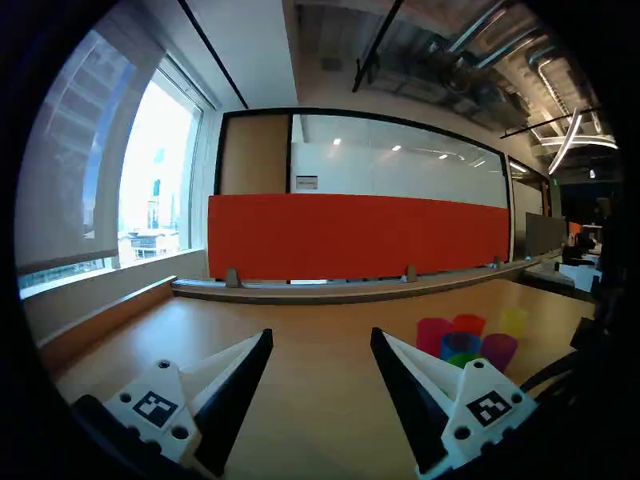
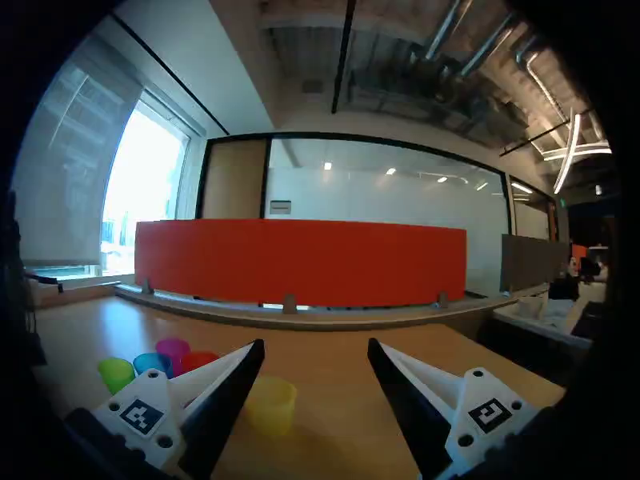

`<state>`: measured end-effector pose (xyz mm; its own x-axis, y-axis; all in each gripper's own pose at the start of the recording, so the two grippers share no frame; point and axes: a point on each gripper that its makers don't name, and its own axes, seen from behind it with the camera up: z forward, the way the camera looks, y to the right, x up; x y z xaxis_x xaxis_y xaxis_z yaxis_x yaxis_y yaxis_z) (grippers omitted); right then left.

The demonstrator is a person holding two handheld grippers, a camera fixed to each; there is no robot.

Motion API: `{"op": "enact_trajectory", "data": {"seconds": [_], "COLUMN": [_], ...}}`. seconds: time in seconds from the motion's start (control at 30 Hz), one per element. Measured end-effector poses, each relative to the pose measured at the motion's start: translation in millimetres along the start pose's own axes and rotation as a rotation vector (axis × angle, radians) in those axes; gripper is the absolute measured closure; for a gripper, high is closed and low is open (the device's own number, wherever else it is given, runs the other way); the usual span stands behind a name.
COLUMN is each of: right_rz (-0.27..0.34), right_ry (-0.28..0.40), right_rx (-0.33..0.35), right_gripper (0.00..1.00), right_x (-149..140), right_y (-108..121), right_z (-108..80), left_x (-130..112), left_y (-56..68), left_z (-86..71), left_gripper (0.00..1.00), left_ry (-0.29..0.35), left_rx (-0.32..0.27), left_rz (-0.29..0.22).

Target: Pour water

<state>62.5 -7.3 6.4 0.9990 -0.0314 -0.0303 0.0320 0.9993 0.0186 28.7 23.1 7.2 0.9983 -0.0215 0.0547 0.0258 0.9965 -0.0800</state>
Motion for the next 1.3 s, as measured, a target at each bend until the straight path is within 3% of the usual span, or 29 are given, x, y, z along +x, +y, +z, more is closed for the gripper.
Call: {"op": "enact_trajectory", "data": {"seconds": [0.1,0.57,1.0,1.3], "right_rz": [0.001,-0.018,-0.119,-0.148], "right_ry": [-0.017,-0.060,-0.189,-0.269], "right_rx": [0.014,0.227,0.509,0.620], "right_gripper": [0.00,0.00,0.00,0.00], "right_x": [-0.1,14.9,3.0,5.4], "right_y": [-0.4,-30.3,-75.6,-88.2], "right_z": [0.8,3.6,-11.0,-16.3], "left_x": [0.5,11.2,5.5,-9.8], "left_y": [6.0,42.2,82.1,110.1], "left_z": [1.1,7.6,7.2,2.5], "left_gripper": [0.10,0.10,0.10,0.10], "left_ry": [-0.018,-0.081,-0.157,-0.232], "left_rx": [-0.029,-0.203,-0.382,-0.502], "left_rz": [0.014,0.077,0.142,0.172]}}
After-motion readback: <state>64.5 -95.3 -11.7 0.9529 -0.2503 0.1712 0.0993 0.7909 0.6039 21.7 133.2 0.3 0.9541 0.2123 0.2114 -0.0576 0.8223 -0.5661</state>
